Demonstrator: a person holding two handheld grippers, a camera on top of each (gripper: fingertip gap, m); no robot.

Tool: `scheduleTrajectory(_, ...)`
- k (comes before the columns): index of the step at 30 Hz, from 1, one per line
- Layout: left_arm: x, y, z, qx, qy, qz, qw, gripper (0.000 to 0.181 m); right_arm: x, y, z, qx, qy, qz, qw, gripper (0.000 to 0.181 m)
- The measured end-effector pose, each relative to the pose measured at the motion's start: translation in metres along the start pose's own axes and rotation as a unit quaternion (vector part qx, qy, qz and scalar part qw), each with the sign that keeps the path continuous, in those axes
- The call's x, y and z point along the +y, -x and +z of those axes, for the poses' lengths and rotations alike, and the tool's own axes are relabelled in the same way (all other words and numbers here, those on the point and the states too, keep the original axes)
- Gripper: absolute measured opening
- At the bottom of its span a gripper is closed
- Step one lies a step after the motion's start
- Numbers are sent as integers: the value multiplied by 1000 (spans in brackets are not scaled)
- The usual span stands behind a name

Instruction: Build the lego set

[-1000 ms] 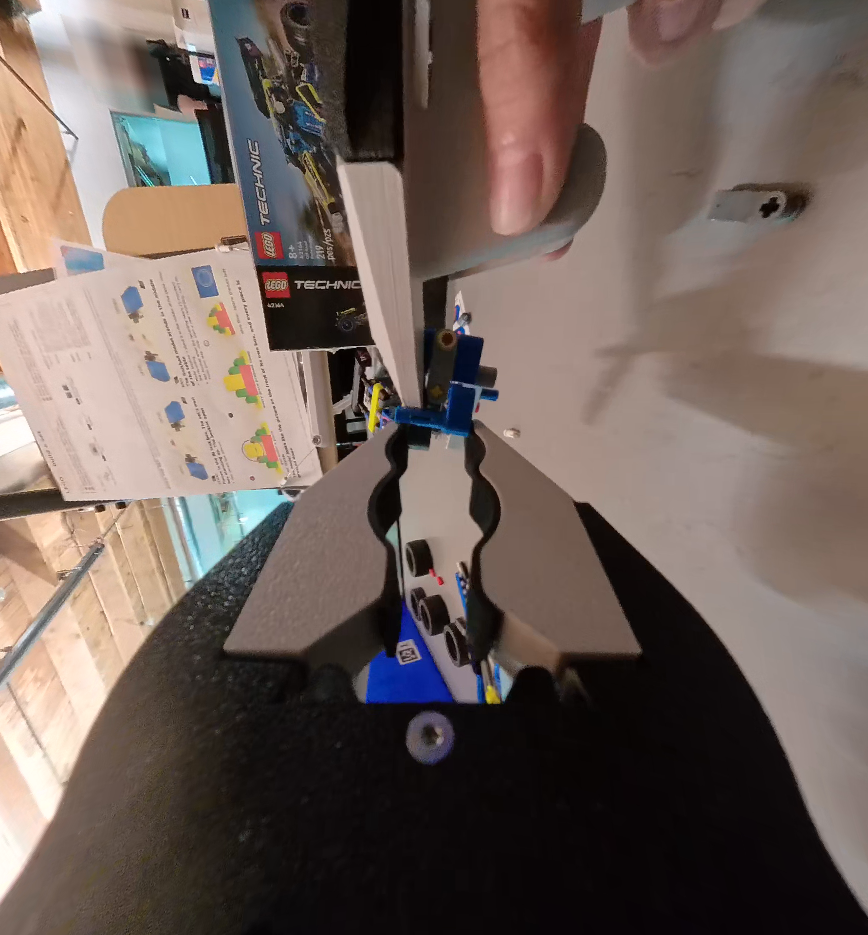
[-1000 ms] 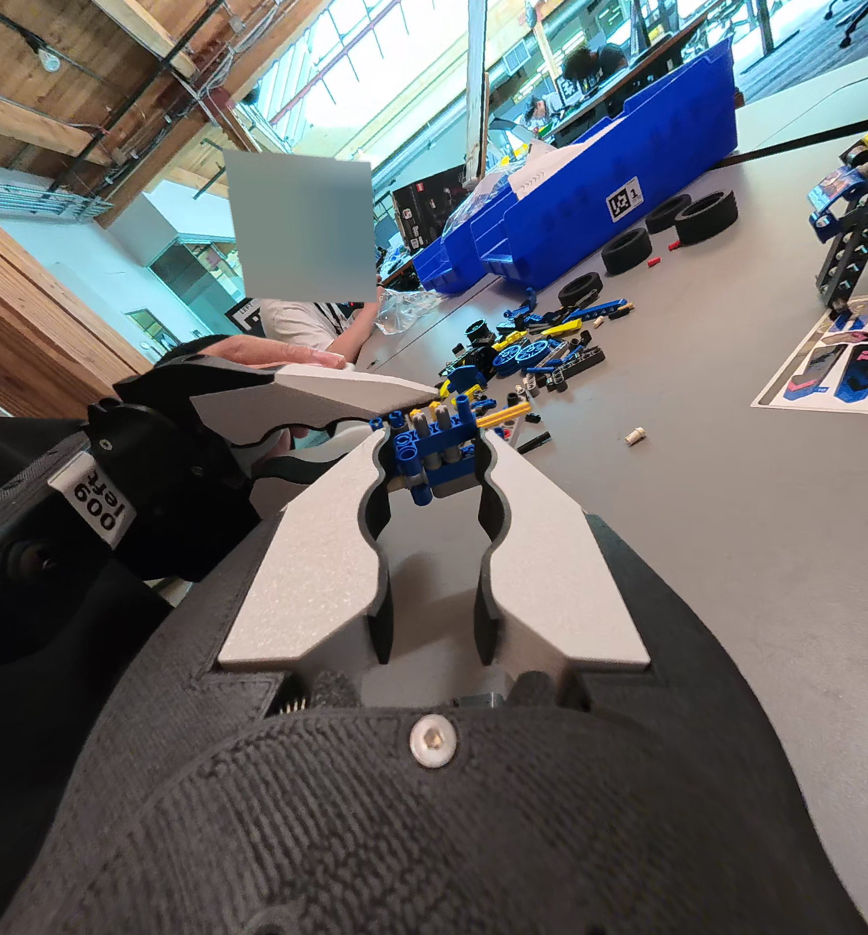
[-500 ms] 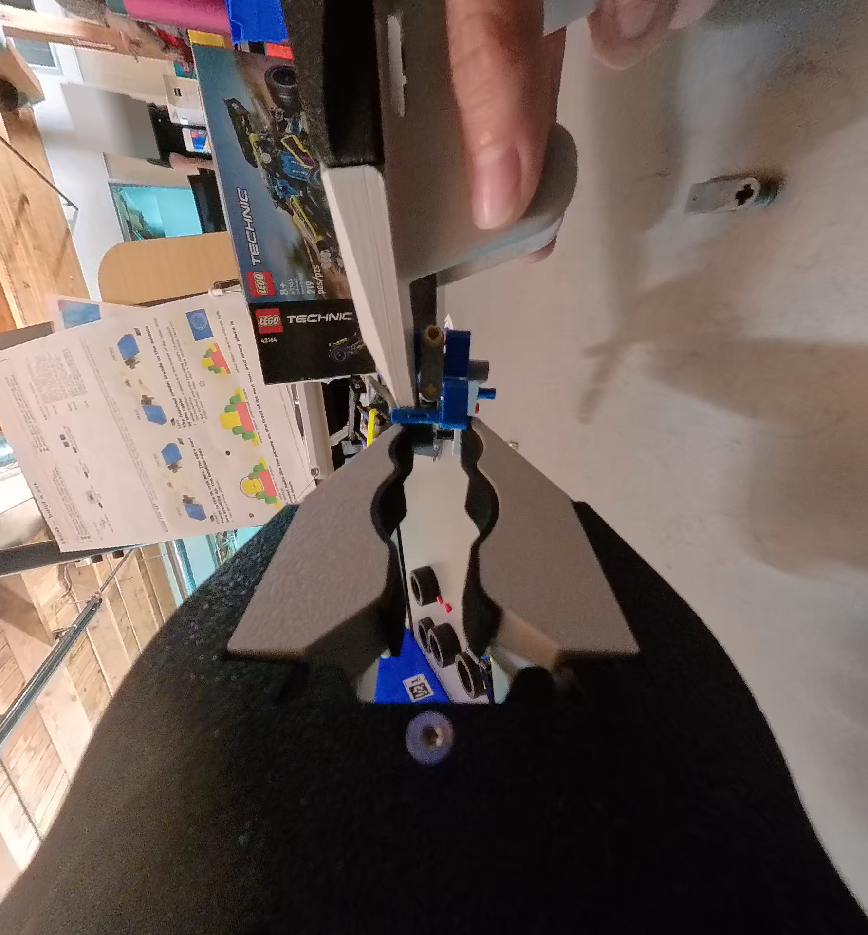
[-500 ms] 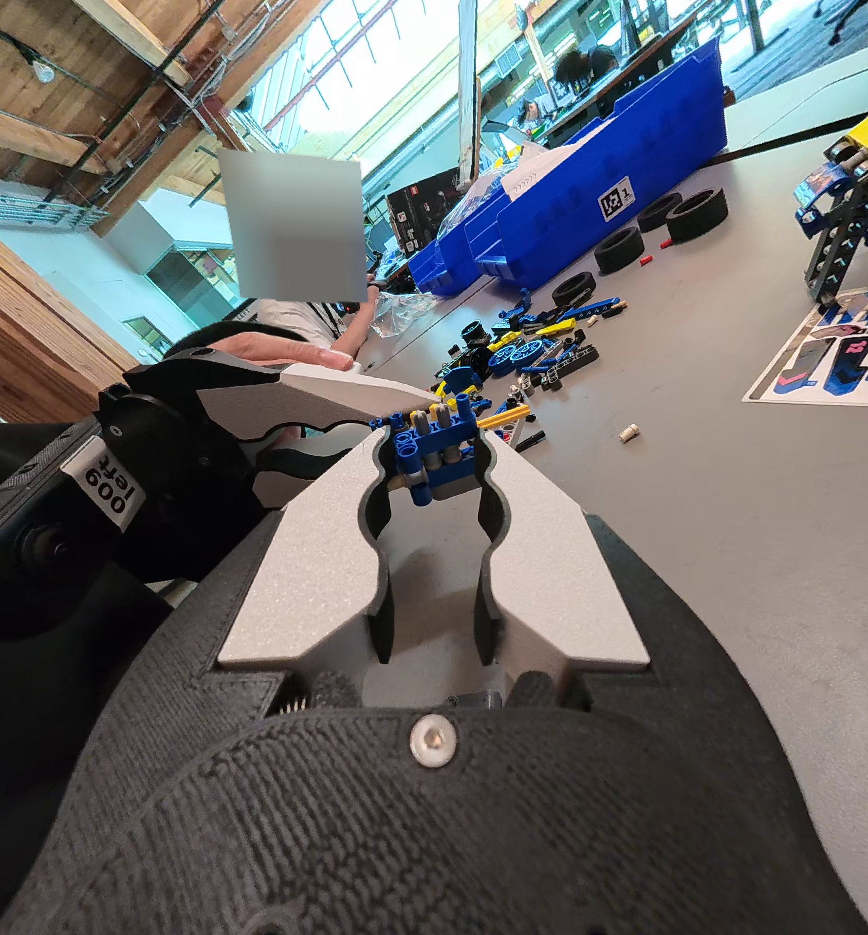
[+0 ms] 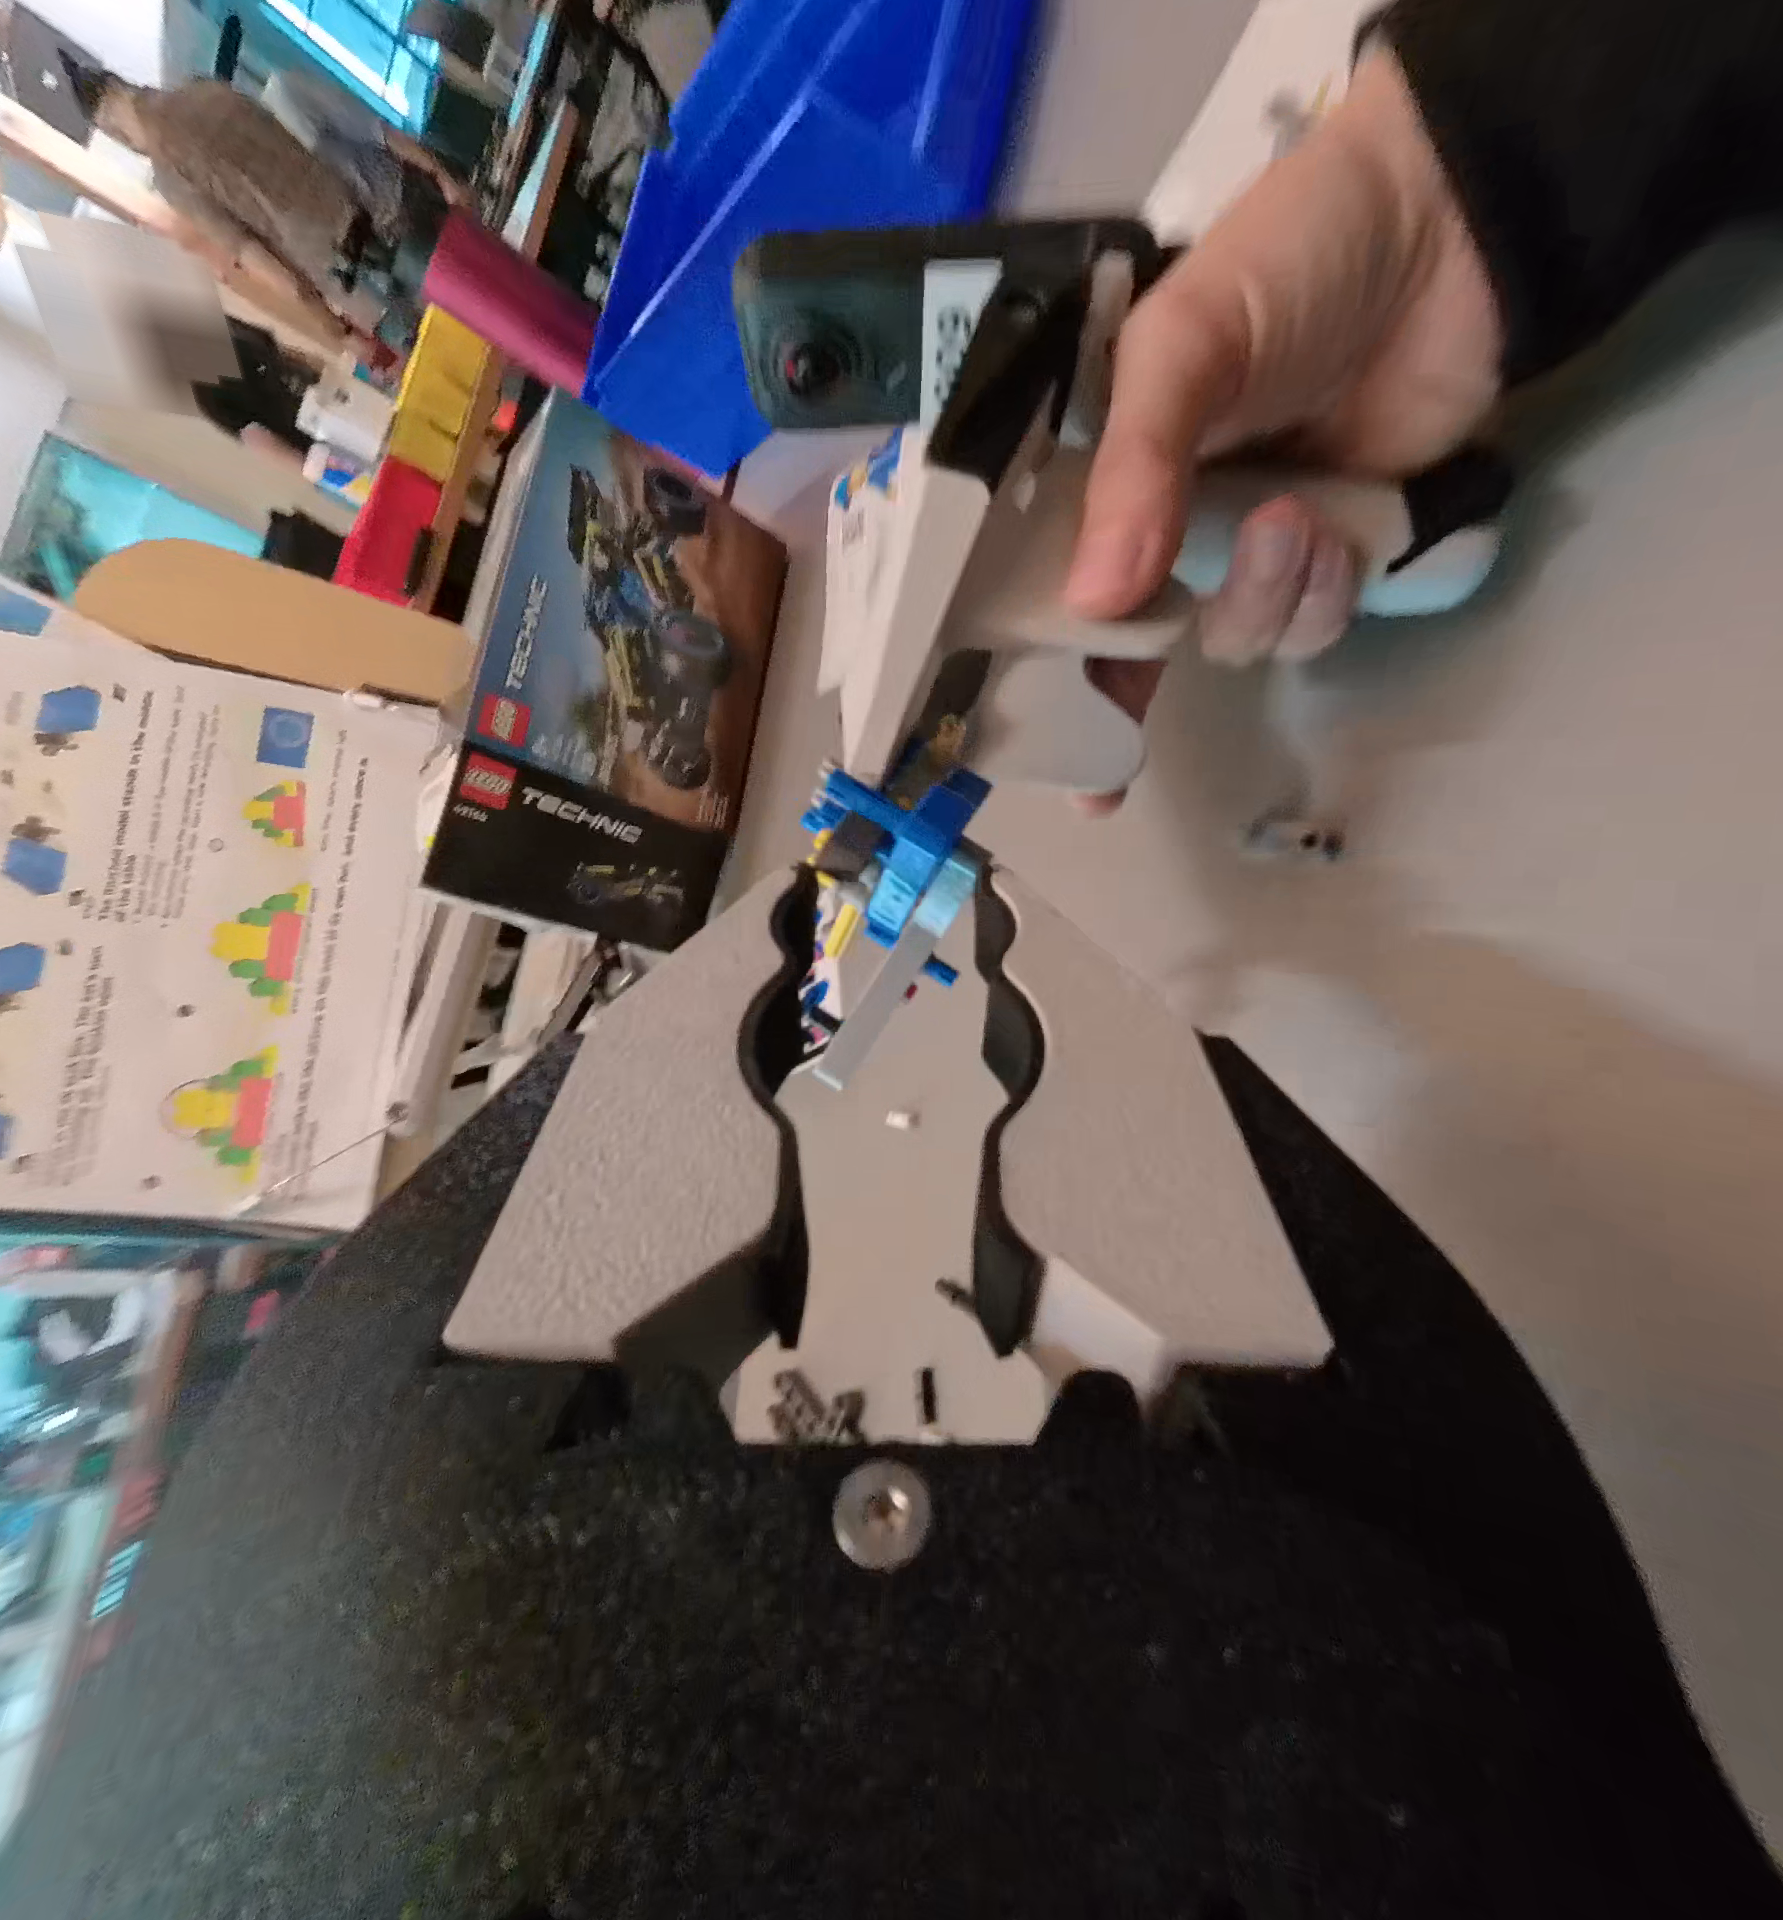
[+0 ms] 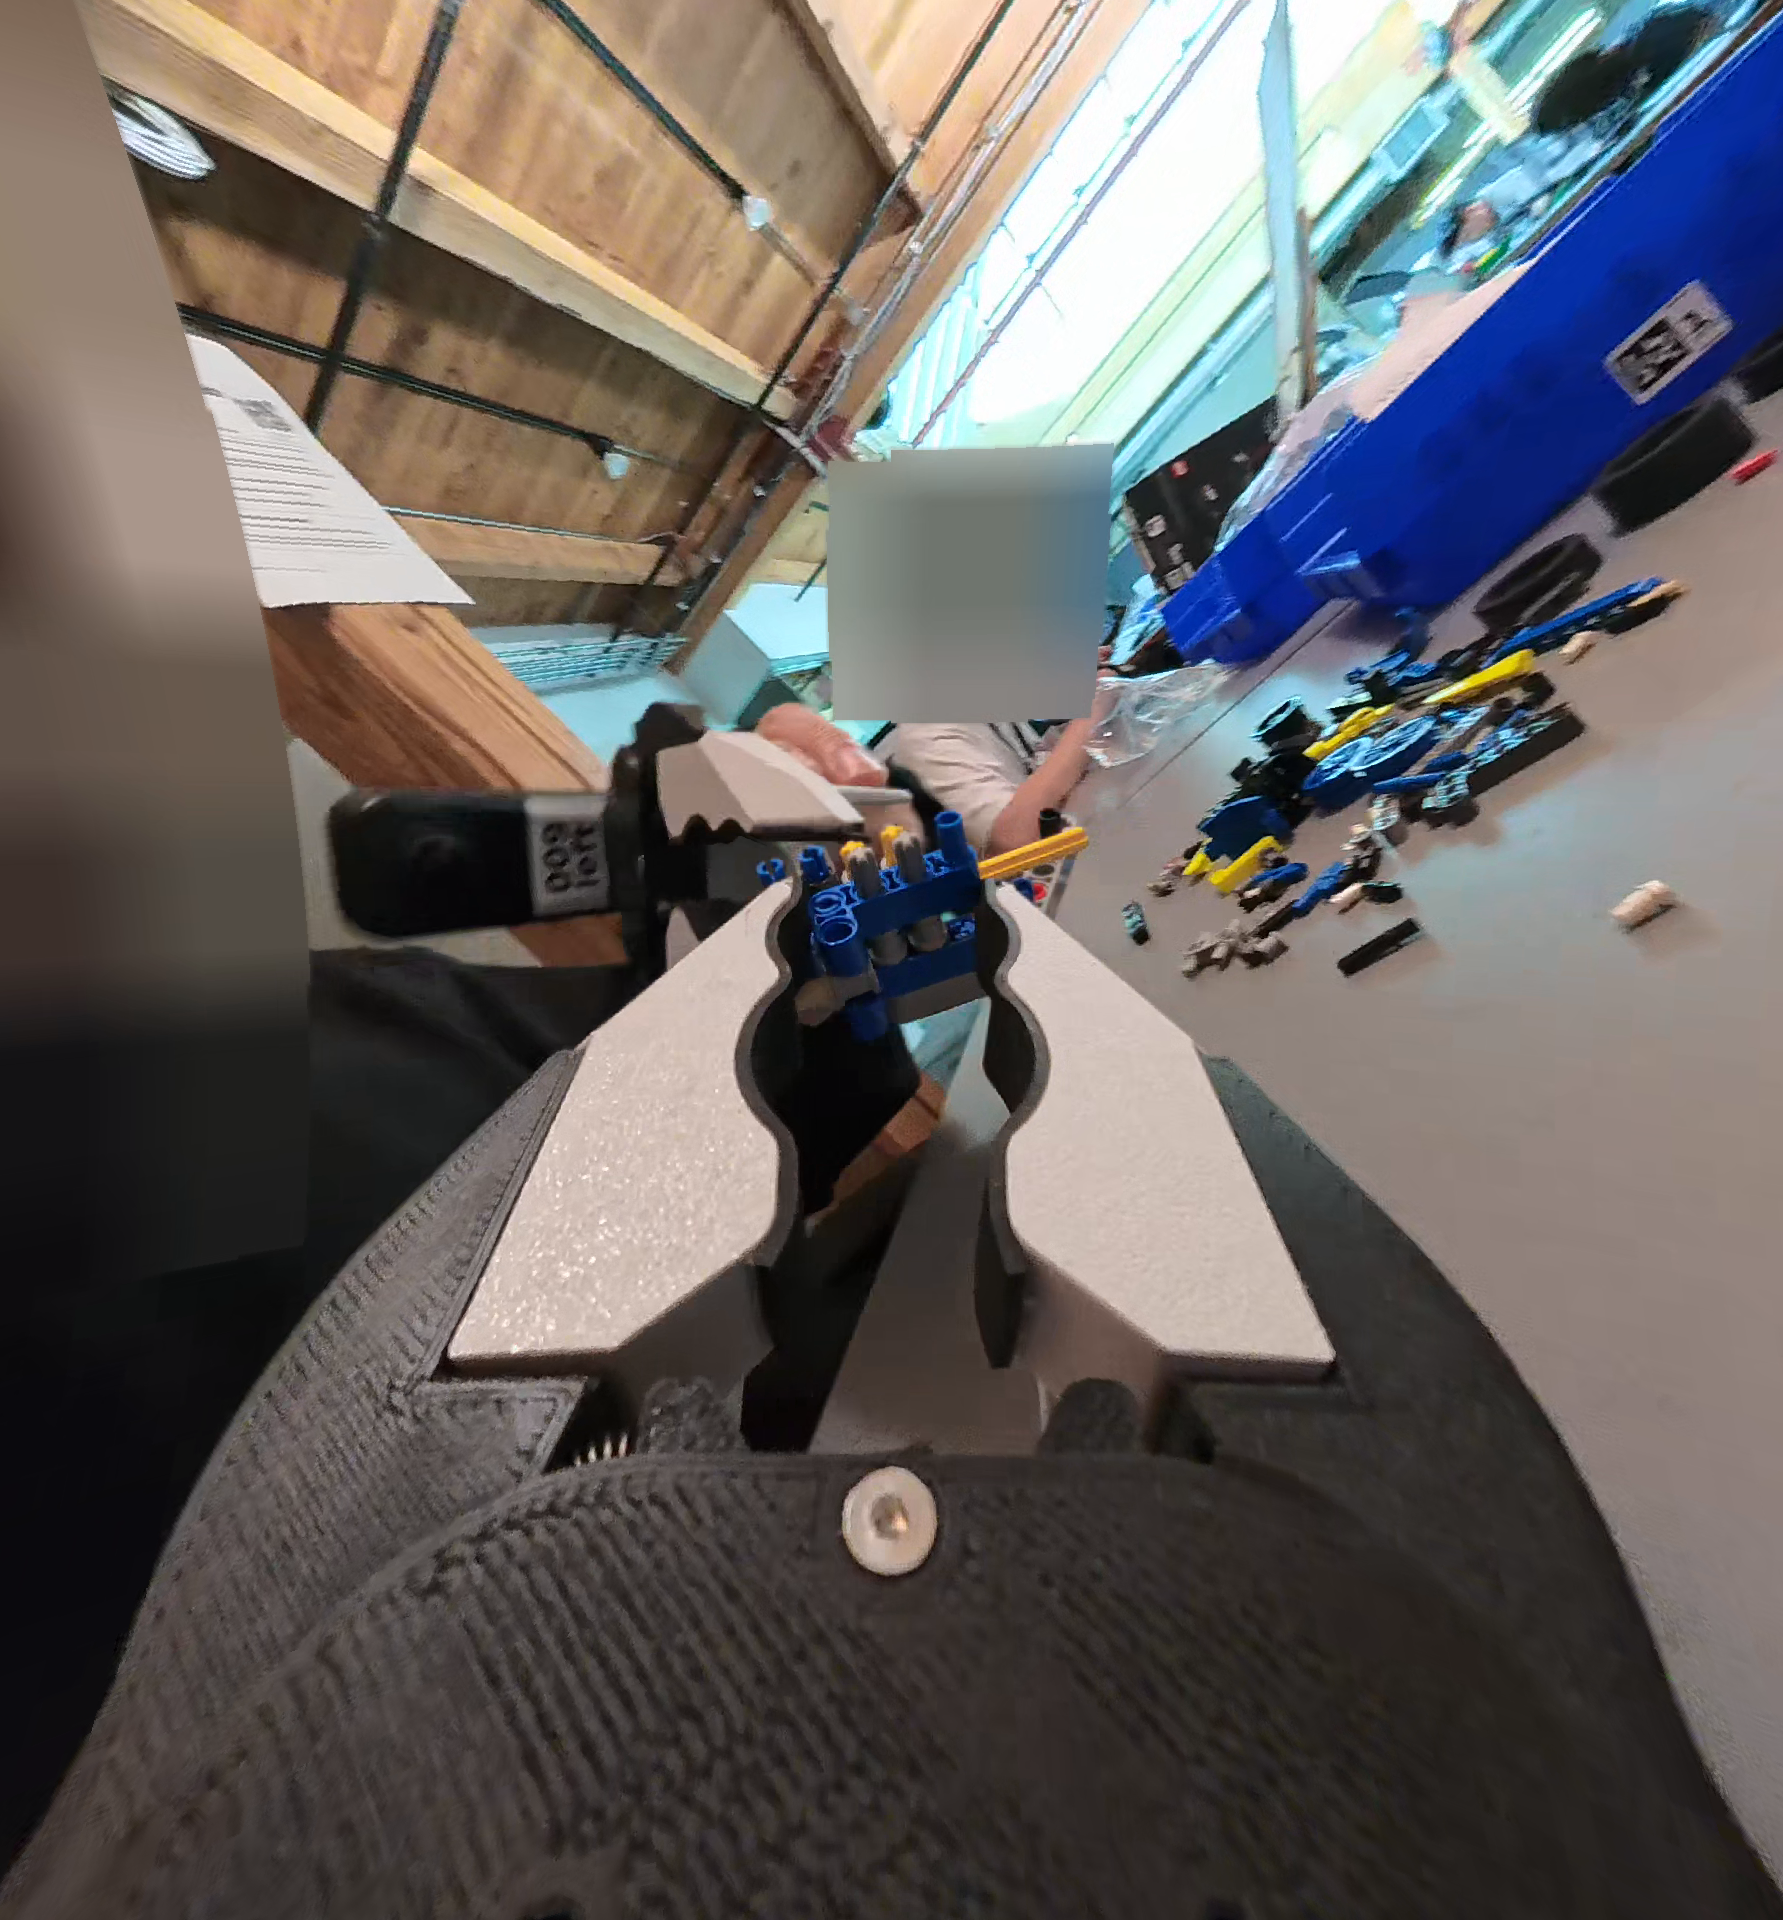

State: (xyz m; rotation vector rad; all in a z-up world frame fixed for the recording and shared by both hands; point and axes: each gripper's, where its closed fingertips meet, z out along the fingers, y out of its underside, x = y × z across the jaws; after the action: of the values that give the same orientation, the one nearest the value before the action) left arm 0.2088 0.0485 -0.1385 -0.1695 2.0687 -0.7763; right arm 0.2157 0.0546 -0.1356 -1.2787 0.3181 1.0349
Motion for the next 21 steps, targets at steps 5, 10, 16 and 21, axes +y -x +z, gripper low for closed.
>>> scheduleTrajectory(5,-9,1,-9,56,-81,-53,994,24,4,8,4,-31,5,21,999,30)
scheduleTrajectory(10,-13,-2,-12,59,-130,-46,989,20,6,10,6,-44,7,38,998,30)
scheduleTrajectory(16,-18,1,-11,102,-148,-143,973,19,2,14,4,-63,-5,54,997,31)
scheduleTrajectory(21,-14,9,-13,77,-114,-146,980,19,-12,21,-6,-19,0,-51,998,49)
